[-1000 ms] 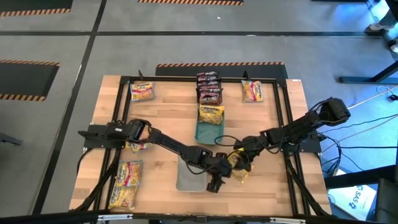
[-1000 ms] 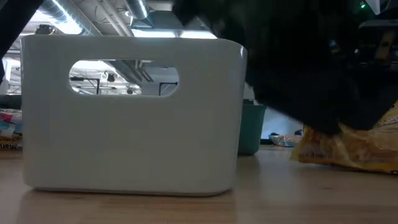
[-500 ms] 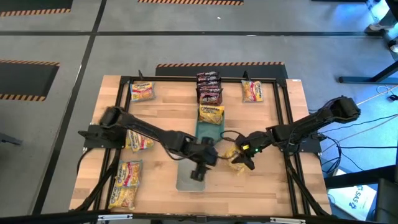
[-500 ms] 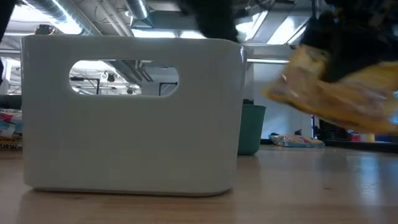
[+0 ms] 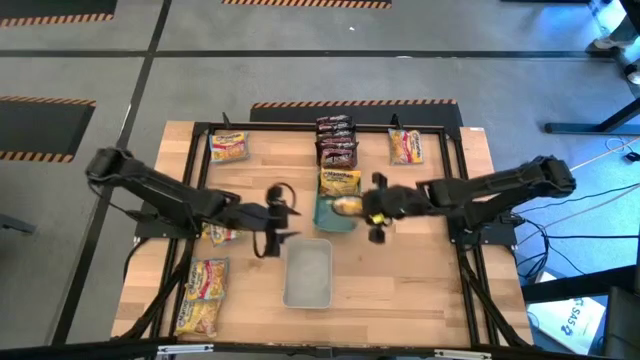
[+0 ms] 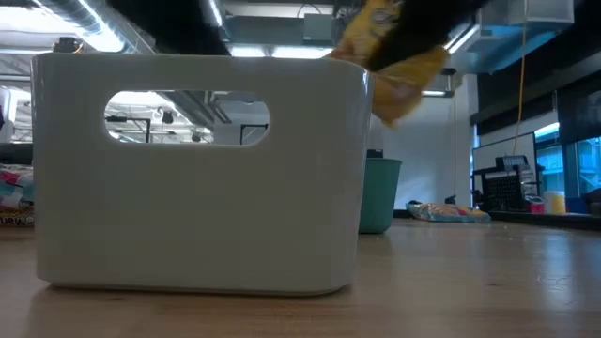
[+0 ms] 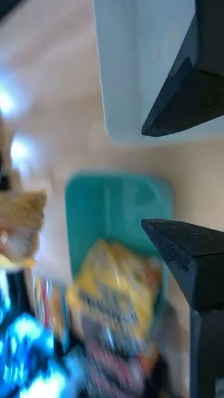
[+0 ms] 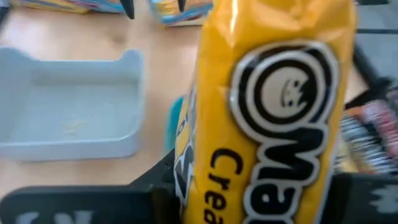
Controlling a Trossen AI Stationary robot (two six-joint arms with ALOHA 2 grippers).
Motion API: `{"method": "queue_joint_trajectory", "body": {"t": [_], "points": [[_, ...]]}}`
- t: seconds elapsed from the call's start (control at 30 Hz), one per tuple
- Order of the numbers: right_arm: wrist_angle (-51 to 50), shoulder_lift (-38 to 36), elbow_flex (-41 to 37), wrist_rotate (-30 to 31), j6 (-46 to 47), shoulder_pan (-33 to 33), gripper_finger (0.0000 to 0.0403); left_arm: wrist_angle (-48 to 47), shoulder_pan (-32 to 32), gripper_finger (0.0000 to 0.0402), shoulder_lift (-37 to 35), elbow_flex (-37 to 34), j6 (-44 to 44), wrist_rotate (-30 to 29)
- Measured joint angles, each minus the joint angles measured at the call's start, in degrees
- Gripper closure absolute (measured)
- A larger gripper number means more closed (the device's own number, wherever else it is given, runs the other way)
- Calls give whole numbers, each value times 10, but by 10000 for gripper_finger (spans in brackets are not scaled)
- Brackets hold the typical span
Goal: Sort Maruchan noodles
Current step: Put the yellow noodle pack into the green bin
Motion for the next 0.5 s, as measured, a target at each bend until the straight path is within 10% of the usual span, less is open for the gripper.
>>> {"method": "queue_joint_trajectory", "body": {"t": [0.5], "points": [[-276, 264, 273, -171, -138, -170, 292, -5, 8, 177, -61, -81, -95, 4]]}}
